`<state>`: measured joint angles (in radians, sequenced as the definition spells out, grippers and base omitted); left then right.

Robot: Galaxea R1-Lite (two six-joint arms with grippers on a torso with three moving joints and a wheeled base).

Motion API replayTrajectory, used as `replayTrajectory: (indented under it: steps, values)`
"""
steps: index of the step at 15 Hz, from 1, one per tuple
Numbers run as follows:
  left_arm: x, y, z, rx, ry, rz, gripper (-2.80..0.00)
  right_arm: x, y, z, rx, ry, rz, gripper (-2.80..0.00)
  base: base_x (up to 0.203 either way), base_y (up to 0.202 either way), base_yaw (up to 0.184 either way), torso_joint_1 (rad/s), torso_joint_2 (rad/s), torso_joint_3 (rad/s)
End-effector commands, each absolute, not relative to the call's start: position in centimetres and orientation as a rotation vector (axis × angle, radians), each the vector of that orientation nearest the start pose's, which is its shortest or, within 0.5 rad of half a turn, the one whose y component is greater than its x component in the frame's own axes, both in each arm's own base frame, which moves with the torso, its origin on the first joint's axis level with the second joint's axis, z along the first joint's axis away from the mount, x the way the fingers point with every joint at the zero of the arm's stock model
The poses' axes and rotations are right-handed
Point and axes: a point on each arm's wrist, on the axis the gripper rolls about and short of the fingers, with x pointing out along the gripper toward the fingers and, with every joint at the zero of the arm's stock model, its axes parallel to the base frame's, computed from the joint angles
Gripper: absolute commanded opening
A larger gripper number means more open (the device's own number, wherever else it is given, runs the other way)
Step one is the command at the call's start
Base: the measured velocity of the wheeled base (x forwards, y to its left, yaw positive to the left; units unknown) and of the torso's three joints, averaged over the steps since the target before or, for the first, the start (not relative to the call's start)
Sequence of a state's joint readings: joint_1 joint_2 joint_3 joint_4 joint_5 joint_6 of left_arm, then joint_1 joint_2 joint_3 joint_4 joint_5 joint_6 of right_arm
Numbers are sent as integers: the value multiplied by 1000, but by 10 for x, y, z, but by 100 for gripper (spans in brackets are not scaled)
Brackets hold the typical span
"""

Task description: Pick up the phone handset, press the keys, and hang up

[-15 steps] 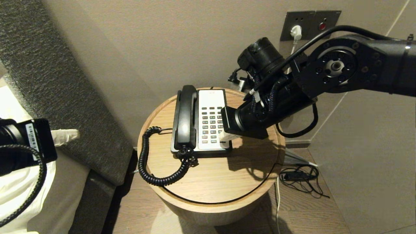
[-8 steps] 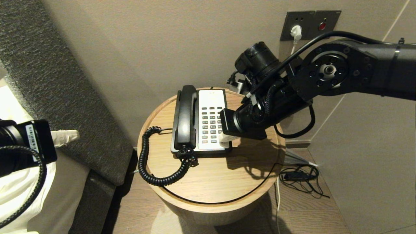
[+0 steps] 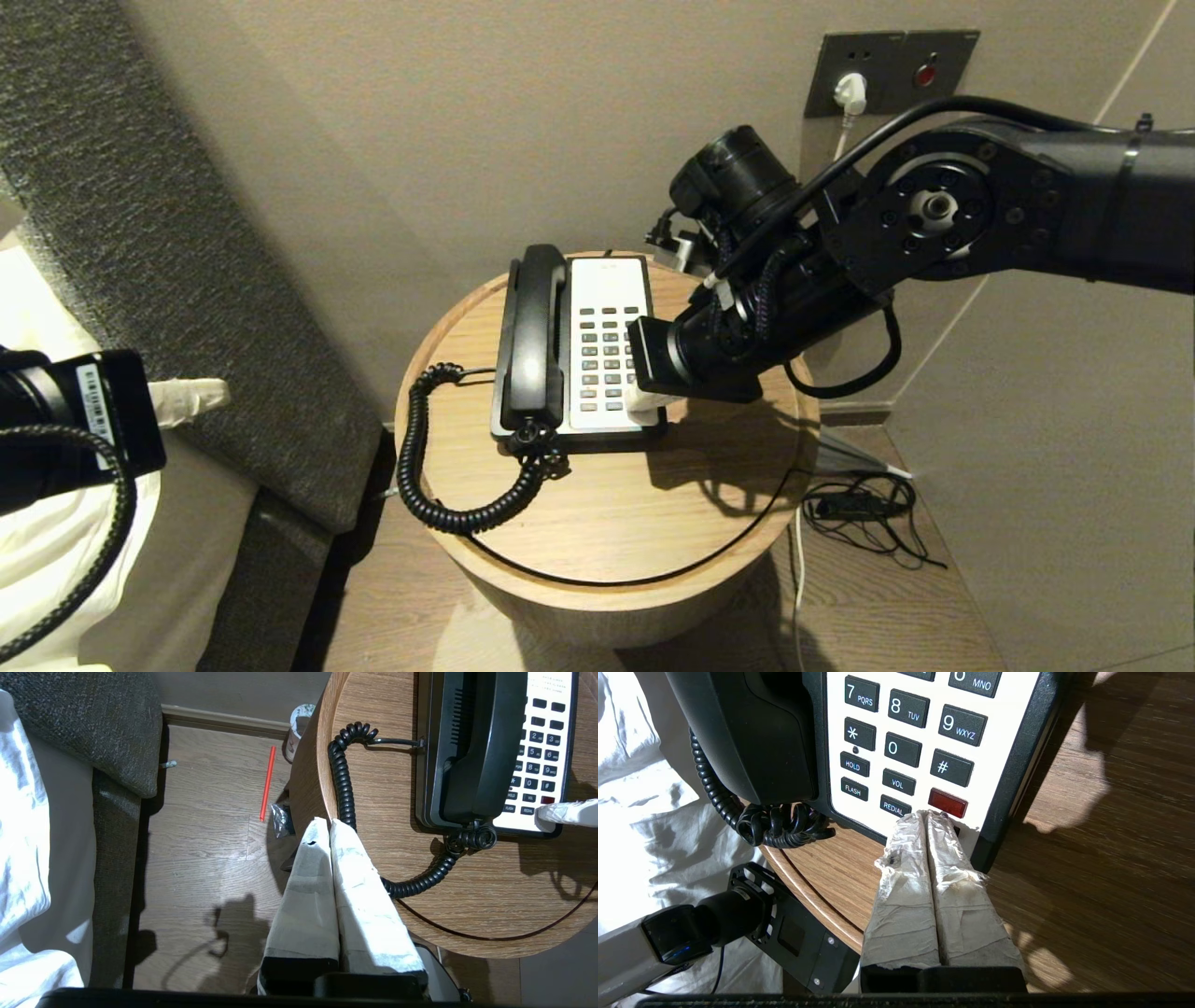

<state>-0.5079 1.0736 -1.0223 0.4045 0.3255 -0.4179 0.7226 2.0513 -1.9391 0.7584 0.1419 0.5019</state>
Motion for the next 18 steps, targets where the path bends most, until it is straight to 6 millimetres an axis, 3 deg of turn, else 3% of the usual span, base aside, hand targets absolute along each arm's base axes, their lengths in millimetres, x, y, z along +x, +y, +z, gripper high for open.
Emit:
replayTrajectory:
  steps: [1, 5, 9, 13, 16, 18]
  values:
    - [114, -55, 285, -227, 448, -85, -280, 282, 254, 254, 196, 1010, 578, -280, 0, 0, 0, 0, 0, 0]
    - [112, -54, 286, -230, 441, -86, -280, 251, 238, 292, 222, 949, 619, -280, 0, 0, 0, 0, 0, 0]
    - [105, -49, 285, -231, 425, -73, -280, 214, 196, 329, 257, 871, 579, -280, 0, 0, 0, 0, 0, 0]
    - [84, -32, 279, -249, 383, -29, -280, 167, 117, 343, 348, 803, 453, -280, 0, 0, 0, 0, 0, 0]
    - [57, -14, 268, -265, 324, 51, -280, 103, 52, 335, 434, 705, 332, -280, 0, 0, 0, 0, 0, 0]
    - [39, -4, 261, -280, 272, 119, -280, 57, 21, 325, 508, 609, 228, -280, 0, 0, 0, 0, 0, 0]
